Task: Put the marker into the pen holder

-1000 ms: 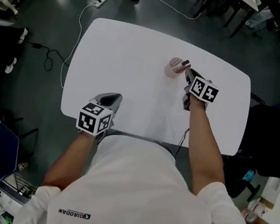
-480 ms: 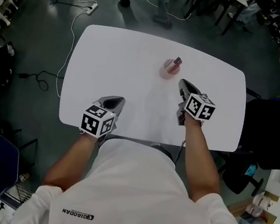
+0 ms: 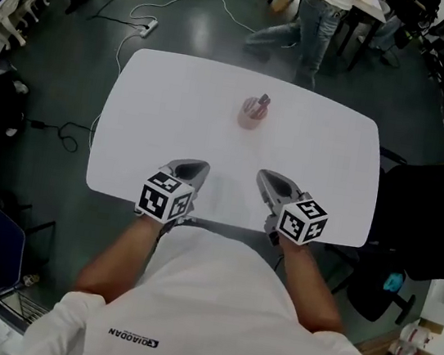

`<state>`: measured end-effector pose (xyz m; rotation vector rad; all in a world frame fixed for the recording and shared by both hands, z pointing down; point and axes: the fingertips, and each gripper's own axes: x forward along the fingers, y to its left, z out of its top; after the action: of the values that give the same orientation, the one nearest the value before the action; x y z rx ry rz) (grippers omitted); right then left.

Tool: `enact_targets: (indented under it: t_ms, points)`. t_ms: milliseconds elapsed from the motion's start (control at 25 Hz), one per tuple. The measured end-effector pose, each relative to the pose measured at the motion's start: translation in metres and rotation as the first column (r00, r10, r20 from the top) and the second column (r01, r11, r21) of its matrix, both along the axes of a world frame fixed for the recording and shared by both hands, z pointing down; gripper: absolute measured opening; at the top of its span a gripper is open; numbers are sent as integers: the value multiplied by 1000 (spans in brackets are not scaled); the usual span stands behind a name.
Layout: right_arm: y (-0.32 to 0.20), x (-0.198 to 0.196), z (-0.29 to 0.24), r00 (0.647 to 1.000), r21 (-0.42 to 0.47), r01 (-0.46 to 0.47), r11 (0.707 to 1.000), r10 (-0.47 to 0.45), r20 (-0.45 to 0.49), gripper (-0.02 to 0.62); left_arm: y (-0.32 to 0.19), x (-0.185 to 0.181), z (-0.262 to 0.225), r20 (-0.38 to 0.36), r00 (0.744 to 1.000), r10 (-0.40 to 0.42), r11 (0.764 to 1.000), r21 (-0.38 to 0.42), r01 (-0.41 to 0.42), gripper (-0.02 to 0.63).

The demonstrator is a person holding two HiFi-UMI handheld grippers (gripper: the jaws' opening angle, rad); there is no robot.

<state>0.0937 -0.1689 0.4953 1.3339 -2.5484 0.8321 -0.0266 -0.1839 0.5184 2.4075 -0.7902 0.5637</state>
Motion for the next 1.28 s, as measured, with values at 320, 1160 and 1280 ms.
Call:
enact_targets:
  t_ms: [320, 1160, 1280]
  points:
    - [88, 61, -14, 997, 47, 78, 996, -79, 4, 18, 70, 79, -17, -13, 1000, -17, 1000, 26, 18, 29]
    - [216, 118, -18, 984, 96, 101, 990, -114, 136, 18, 219, 119, -43, -8, 992, -123, 990, 72, 123, 28]
    - [220, 109, -20, 984, 100, 106, 989, -119, 135, 18, 224, 106, -44, 19, 991, -133, 988, 82, 131, 28]
